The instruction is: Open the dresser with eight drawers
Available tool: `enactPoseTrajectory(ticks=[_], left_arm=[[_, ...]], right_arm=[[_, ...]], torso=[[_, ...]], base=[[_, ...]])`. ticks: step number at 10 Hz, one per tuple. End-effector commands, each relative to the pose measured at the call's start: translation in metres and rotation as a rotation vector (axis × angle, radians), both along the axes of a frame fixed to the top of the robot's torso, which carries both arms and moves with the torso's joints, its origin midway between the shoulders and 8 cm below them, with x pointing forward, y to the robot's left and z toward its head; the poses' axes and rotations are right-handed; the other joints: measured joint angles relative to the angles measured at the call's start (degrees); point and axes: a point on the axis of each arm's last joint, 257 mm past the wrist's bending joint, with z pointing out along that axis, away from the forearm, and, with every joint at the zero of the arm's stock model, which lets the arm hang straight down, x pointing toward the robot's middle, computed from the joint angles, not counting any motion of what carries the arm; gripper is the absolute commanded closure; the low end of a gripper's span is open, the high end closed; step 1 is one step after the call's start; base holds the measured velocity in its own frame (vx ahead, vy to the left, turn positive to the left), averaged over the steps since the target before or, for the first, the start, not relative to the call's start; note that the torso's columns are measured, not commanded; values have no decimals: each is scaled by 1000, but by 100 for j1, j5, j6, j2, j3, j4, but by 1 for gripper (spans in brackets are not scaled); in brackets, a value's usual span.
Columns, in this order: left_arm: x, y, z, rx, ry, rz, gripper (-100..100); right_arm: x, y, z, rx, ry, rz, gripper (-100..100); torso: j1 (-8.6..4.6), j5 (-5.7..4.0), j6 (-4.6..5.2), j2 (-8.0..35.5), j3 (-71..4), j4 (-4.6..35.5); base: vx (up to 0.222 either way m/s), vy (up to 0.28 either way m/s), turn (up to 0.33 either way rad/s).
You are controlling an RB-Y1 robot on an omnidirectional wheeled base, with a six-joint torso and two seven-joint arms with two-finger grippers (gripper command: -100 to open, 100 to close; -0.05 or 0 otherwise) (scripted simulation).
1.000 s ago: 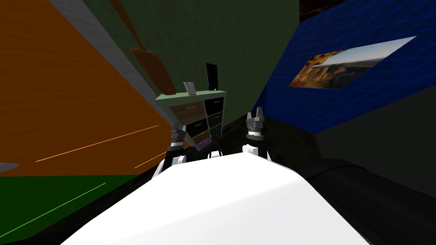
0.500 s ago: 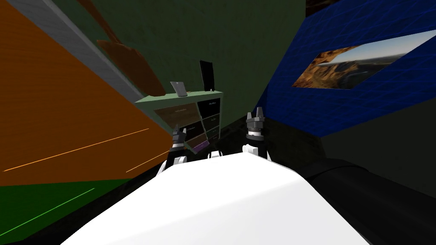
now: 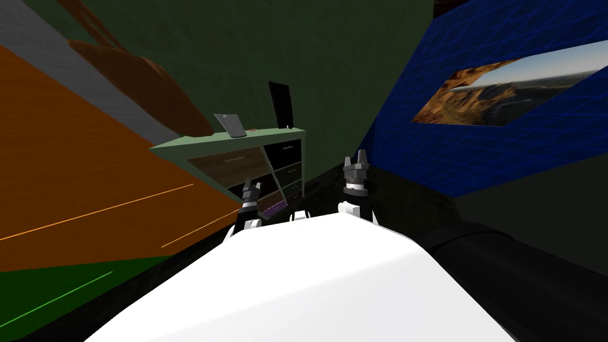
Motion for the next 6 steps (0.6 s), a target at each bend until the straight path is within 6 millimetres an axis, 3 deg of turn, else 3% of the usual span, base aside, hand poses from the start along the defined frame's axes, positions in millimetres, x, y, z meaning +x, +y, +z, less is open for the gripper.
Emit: enactPoseTrajectory(ticks=[1,6], left_arm=[[3,12,-21,-1,42,9,-100],[4,34,-60,-23,113,36,-100]], right_arm=[[0,0,0,0,0,0,0],[0,0,0,0,0,0,0]], torso=[[8,2,0,8,3,1],[17,5,-1,5,2,0]], base=[[103,-187,44],[137,-191,39]])
